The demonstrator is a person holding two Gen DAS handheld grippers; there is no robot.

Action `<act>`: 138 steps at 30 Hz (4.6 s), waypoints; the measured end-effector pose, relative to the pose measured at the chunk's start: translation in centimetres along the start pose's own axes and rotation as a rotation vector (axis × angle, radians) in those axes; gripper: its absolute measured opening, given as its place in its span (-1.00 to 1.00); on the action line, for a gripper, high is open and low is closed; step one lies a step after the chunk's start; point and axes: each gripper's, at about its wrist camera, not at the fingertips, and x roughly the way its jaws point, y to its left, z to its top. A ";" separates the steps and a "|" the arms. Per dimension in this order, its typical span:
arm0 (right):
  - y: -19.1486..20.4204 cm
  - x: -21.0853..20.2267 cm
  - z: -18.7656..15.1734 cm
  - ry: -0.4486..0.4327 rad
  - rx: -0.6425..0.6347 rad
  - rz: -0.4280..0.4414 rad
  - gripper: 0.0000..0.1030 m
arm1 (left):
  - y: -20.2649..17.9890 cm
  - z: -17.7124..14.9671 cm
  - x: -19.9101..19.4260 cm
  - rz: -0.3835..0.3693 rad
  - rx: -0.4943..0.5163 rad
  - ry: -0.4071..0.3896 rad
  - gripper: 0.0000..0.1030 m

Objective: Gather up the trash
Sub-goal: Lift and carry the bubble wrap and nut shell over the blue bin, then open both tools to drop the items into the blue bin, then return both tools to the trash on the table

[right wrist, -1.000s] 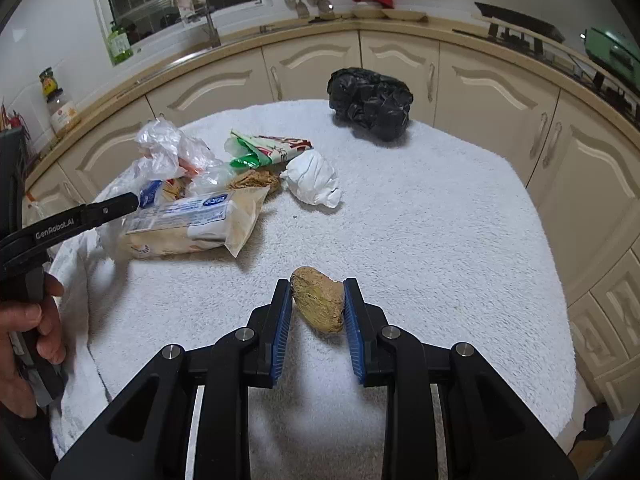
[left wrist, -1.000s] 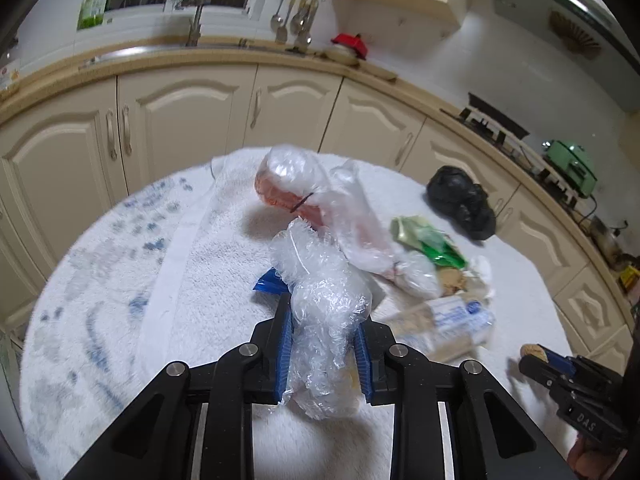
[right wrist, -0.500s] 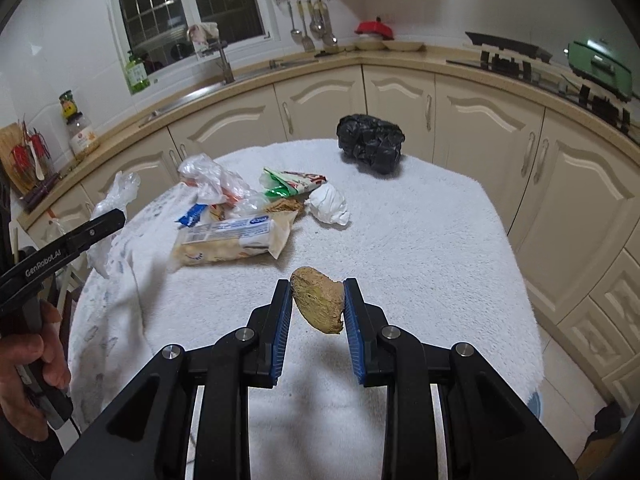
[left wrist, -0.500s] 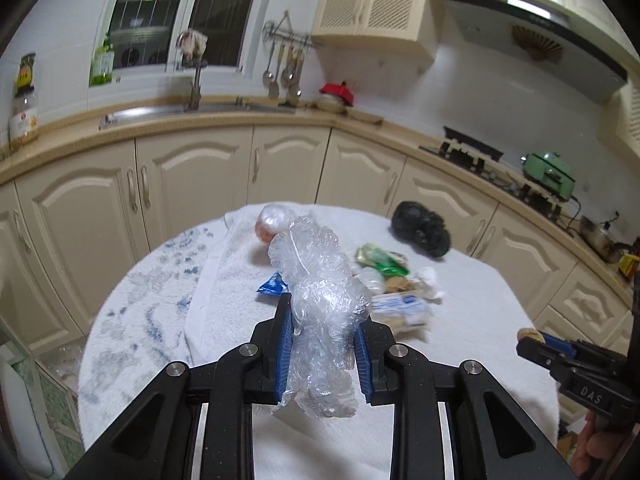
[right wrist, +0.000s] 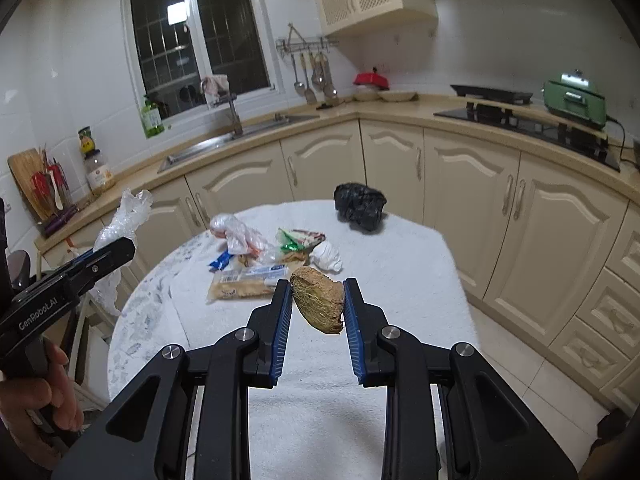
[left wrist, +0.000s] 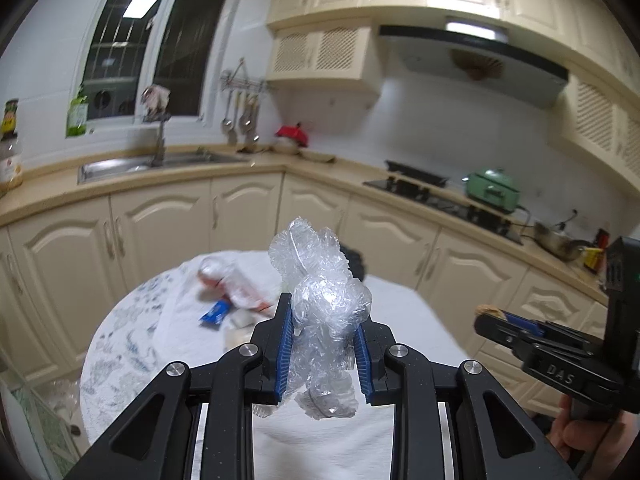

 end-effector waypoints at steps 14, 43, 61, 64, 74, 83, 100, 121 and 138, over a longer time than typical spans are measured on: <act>-4.7 -9.6 1.0 -0.168 0.057 -0.054 -0.49 | -9.2 -0.1 -6.1 -0.136 0.103 -0.084 -0.54; -28.0 -14.7 -9.0 -0.097 0.415 -0.394 -0.49 | -24.9 -1.2 12.0 -0.491 0.274 0.258 -0.54; -39.7 -2.7 -18.6 0.181 0.641 -0.362 -0.49 | -35.9 -5.3 37.2 -0.472 0.286 0.656 -0.51; -40.8 -1.3 -19.5 0.205 0.676 -0.365 -0.44 | -36.2 -6.5 40.0 -0.470 0.299 0.724 -0.31; -42.5 -1.1 -21.5 0.219 0.769 -0.396 0.74 | -37.8 -7.4 43.7 -0.379 0.324 0.731 0.79; -39.7 -3.8 -19.9 0.188 0.774 -0.442 1.00 | -36.7 -4.9 37.1 -0.312 0.338 0.564 0.90; -25.2 -9.3 -8.6 -0.013 0.552 -0.332 1.00 | -21.4 1.6 11.9 -0.306 0.286 0.213 0.99; -0.2 -5.6 0.3 -0.080 0.071 0.022 1.00 | 0.6 -0.7 -14.4 0.065 0.070 -0.065 0.99; 7.6 0.3 0.7 -0.028 -0.113 0.156 1.00 | 2.6 -2.6 -16.0 0.251 -0.047 -0.049 0.99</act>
